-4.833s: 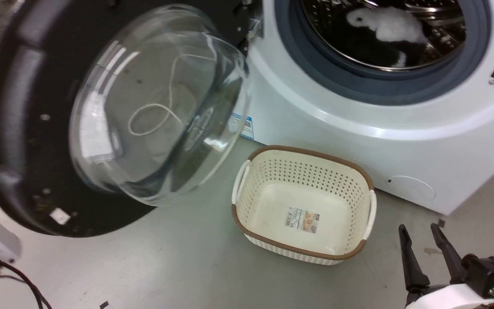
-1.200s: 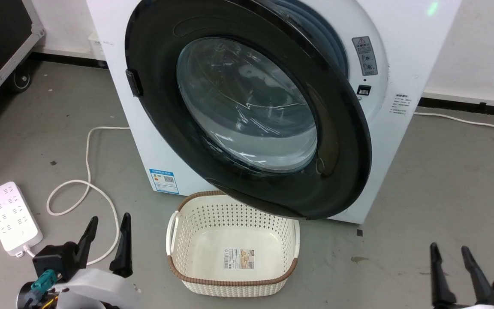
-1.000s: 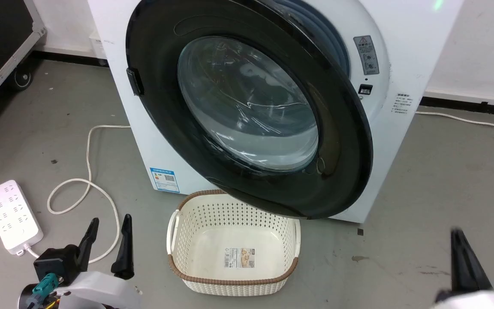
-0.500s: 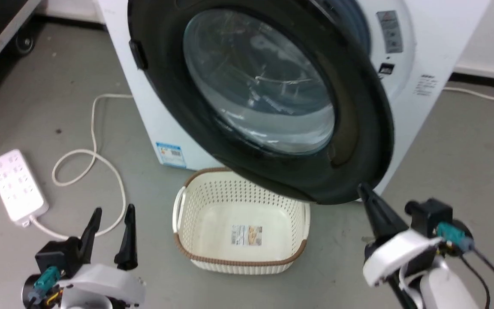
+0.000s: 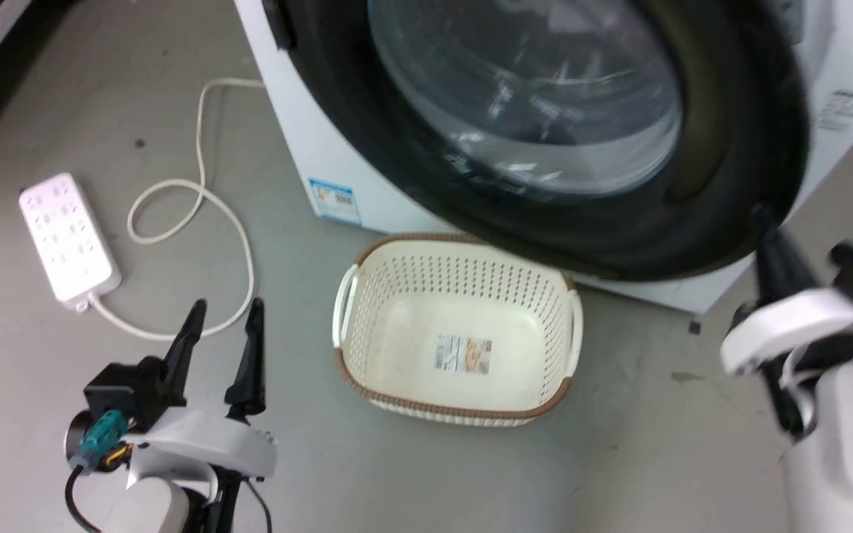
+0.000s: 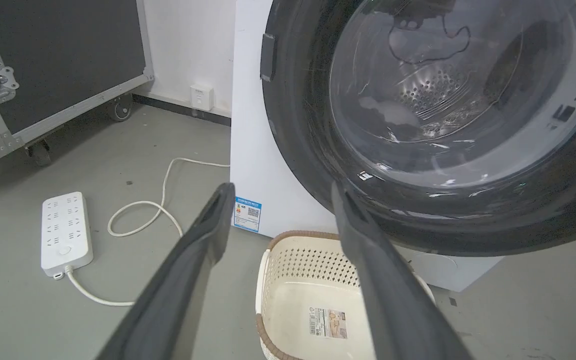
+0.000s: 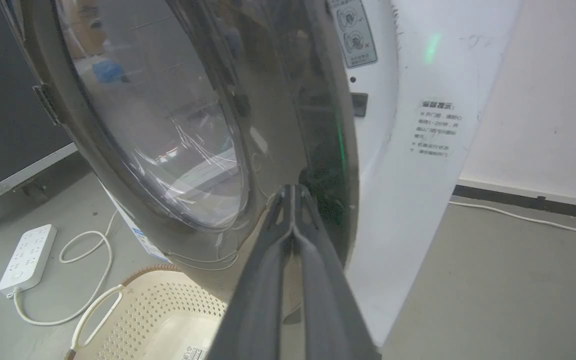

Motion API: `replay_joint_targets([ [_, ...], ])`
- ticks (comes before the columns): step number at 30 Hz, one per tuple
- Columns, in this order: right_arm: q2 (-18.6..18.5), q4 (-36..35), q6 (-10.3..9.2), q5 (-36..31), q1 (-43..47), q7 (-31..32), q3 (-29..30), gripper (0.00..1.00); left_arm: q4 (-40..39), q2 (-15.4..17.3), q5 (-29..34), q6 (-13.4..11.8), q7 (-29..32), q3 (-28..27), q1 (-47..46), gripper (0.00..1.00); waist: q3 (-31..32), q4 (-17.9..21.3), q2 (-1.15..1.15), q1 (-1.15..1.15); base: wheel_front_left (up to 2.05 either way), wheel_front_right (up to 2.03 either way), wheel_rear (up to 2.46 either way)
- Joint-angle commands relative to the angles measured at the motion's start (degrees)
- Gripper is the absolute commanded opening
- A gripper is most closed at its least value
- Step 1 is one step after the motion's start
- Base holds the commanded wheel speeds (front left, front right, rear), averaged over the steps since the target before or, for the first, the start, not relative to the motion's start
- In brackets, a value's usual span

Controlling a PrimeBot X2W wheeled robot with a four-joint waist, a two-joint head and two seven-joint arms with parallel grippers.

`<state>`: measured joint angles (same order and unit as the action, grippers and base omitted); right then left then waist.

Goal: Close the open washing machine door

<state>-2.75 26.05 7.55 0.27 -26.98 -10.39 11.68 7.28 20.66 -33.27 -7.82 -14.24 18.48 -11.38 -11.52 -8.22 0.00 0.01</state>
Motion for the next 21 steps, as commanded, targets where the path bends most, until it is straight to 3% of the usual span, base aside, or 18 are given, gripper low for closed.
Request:
replay_joint_targets([
  [1, -0.12, 0.48, -0.06, -1.19, -2.75, -0.06, 1.7, 0.0, 0.27, -0.29, 0.55, 0.66, -0.49, 0.29, -1.28, 1.0, -1.89, -1.25, 0.0, -0.01, 0.0, 0.0, 0.0],
  [12, -0.12, 1.11, -0.06, -7.92, -14.2, 0.73, 12.38, 0.0, 1.43, -1.06, 1.42, 2.54, -0.7, -0.74, -4.18, 1.0, -6.65, -2.49, 0.0, -0.01, 0.0, 0.0, 0.0],
  [21, -0.12, 1.78, -0.06, -10.68, -19.49, -0.78, 16.59, 0.0, 1.42, -1.66, 2.37, 3.21, -0.74, -2.36, -4.43, 1.0, -8.06, -2.12, 0.0, -0.01, 0.0, 0.0, 0.0],
])
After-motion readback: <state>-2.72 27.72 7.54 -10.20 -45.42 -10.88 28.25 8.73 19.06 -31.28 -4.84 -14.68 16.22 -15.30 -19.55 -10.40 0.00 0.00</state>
